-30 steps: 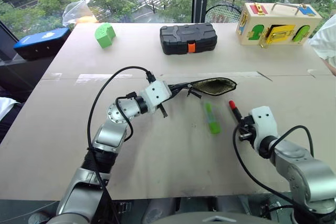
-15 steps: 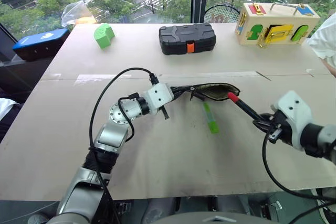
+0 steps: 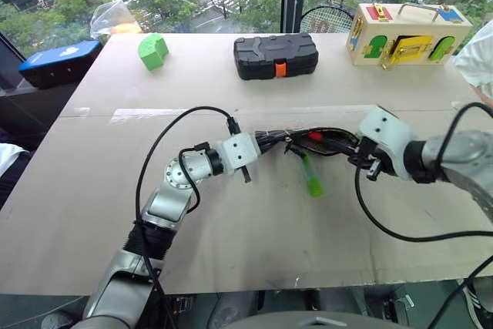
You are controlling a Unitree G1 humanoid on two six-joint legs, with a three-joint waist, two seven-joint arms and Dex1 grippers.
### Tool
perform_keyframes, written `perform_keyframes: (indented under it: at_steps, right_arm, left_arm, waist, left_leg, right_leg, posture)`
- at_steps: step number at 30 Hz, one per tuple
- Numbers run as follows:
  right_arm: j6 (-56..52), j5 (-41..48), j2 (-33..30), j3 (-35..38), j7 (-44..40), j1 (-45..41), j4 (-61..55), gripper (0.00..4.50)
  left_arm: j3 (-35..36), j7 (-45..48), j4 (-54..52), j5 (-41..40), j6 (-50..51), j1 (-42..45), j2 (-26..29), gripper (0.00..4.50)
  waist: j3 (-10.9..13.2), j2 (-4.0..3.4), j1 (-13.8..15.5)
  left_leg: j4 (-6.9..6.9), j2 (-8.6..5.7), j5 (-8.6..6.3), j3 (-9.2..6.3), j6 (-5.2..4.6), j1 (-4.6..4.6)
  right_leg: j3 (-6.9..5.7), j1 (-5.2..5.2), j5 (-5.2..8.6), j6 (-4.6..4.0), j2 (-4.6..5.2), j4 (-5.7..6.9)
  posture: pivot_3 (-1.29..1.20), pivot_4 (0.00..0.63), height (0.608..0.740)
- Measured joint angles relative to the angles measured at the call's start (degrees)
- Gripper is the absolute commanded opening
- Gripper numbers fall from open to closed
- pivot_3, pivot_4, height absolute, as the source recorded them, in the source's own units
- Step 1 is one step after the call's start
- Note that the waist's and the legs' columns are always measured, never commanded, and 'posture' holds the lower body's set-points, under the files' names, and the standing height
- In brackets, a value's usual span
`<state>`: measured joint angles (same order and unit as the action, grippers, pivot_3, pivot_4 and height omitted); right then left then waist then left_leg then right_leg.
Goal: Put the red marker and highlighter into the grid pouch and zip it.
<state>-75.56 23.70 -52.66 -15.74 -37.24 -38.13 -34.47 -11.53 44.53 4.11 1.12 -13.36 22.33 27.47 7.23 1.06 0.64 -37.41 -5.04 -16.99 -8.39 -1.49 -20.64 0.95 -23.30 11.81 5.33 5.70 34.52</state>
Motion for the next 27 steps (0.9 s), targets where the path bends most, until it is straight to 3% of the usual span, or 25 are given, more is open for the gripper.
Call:
perform_keyframes:
  at_steps: [4,5,9,11,14,17,21,27]
  right_arm:
    - [3.28,-1.93,2.74,-4.36,-0.51,-5.74,4.49,3.15]
    - [3.36,-1.93,3.27,-4.41,-0.51,-6.15,4.57,3.31]
    - [2.63,-0.46,4.31,-2.68,-1.2,-5.96,4.25,3.31]
    - [0.19,2.01,6.16,2.85,-1.34,-4.53,2.94,3.31]
    - [-8.55,9.15,10.6,16.82,-2.15,-1.9,-3.53,3.31]
    - [-12.98,10.64,14.33,20.62,-0.36,2.41,-7.7,3.31]
    - [-16.55,9.65,23.88,19.27,6.77,9.11,-9.62,3.31]
    - [-15.68,3.93,32.47,12.37,17.86,13.86,-6.96,3.31]
  left_arm:
    - [-0.19,-0.21,-0.33,0.48,-0.24,-0.86,0.11,0.0]
    - [-0.2,-0.3,-0.34,0.58,-0.23,-0.96,0.1,0.0]
    - [0.02,-1.19,-0.54,0.63,0.48,-1.7,0.09,0.0]
    - [0.44,-1.69,-0.58,0.16,1.78,-1.9,-0.28,0.0]
    - [2.43,-2.95,-0.63,-1.56,5.52,-1.62,-1.01,0.0]
    - [3.56,-3.52,-0.6,-3.08,7.93,-1.23,-1.53,0.0]
    - [5.97,-4.34,0.03,-5.79,12.39,1.35,-2.5,0.0]
    - [6.49,-3.77,0.07,-5.87,13.53,1.64,-1.96,0.0]
  waist:
    - [-0.01,0.02,0.24]
    - [-0.01,0.02,0.26]
    - [-0.02,0.03,0.35]
    - [-0.03,0.04,0.34]
    - [-0.06,0.08,0.3]
    - [-0.21,0.26,0.25]
    - [-0.19,0.22,0.1]
    - [-0.2,0.21,0.11]
  left_leg:
    - [0.0,0.0,0.0,-0.04,0.0,-0.14]
    - [0.0,-0.01,0.0,-0.04,0.0,-0.16]
    - [0.0,-0.06,0.0,-0.05,0.0,-0.17]
    - [0.0,-0.06,0.0,-0.07,0.0,-0.17]
    - [0.0,-0.05,0.0,-0.07,0.0,-0.14]
    - [-0.02,-0.03,0.0,-0.07,0.0,-0.12]
    - [-0.06,-0.09,0.01,0.04,0.0,-0.11]
    - [-0.05,-0.18,0.01,0.02,0.01,-0.08]
  right_leg:
    - [-0.02,-0.17,0.0,0.0,0.0,0.0]
    - [-0.02,-0.18,0.0,-0.01,0.0,-0.01]
    - [-0.01,-0.18,0.0,-0.01,0.05,-0.01]
    - [-0.02,-0.17,-0.01,-0.01,0.05,0.0]
    - [0.0,-0.17,-0.01,-0.01,0.04,0.07]
    - [0.0,-0.18,-0.01,-0.02,0.03,0.14]
    - [0.14,-0.24,-0.01,-0.02,0.06,0.33]
    - [0.14,-0.29,-0.01,-0.02,0.06,0.33]
  posture:
    - [0.0,0.15,0.74]
    - [0.0,0.15,0.74]
    - [0.0,0.15,0.74]
    - [0.0,0.15,0.74]
    - [0.0,0.15,0.74]
    - [0.0,0.15,0.74]
    - [0.0,0.15,0.74]
    - [0.0,0.15,0.74]
